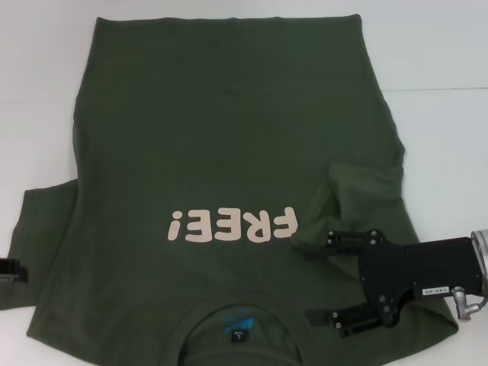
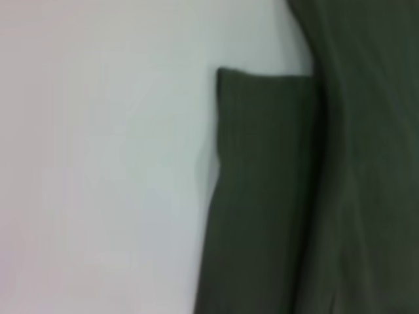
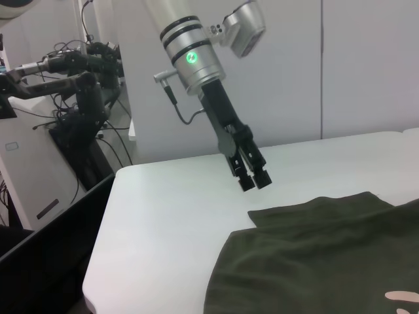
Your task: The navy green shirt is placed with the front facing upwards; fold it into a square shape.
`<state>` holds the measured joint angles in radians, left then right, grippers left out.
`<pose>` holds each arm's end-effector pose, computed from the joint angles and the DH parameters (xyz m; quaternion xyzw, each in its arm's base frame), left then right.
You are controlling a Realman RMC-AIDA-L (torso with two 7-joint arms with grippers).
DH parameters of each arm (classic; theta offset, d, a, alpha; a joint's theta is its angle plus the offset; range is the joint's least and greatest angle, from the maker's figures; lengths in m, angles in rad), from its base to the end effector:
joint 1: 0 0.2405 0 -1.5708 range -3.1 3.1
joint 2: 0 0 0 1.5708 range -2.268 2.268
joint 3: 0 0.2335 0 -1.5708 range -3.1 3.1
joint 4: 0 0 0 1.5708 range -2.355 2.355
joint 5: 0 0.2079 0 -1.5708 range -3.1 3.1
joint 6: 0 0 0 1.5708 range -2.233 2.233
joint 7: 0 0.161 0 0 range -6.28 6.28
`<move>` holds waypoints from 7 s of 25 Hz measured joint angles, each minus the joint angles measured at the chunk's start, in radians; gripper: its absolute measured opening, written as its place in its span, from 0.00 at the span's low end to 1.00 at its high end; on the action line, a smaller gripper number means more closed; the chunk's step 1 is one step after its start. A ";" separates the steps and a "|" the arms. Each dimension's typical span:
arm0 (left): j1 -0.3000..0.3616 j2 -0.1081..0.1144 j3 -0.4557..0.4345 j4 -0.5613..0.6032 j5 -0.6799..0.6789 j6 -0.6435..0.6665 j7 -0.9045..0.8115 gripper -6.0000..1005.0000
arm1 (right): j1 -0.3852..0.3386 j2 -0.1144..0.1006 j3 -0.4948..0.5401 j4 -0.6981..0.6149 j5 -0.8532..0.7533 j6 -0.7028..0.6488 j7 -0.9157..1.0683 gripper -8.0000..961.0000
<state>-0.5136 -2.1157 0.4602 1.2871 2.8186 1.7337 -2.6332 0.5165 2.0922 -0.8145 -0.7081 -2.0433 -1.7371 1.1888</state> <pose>-0.3119 0.2953 0.1004 -0.6653 -0.7056 0.0097 0.2437 0.2189 0.2886 -0.0195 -0.9731 0.0695 0.2182 0.0248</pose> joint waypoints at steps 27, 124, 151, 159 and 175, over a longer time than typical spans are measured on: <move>-0.013 0.005 0.000 -0.118 0.034 -0.097 -0.003 0.86 | 0.023 0.001 -0.005 0.019 -0.001 0.021 -0.001 0.97; -0.093 0.016 0.016 -0.266 0.017 -0.229 -0.001 0.79 | 0.043 0.000 -0.014 0.021 -0.006 0.057 0.044 0.97; -0.095 0.011 0.065 -0.252 0.024 -0.249 0.012 0.09 | 0.039 0.001 -0.014 0.021 0.000 0.042 0.066 0.97; -0.087 0.011 0.064 -0.234 0.025 -0.250 0.015 0.09 | 0.039 0.002 -0.014 0.022 0.000 0.042 0.066 0.97; -0.091 0.015 0.057 -0.253 0.013 -0.250 0.036 0.11 | 0.045 0.002 -0.014 0.032 0.000 0.042 0.064 0.97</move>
<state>-0.6047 -2.1006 0.5170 1.0342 2.8312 1.4838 -2.5968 0.5614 2.0938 -0.8283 -0.6764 -2.0432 -1.6950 1.2531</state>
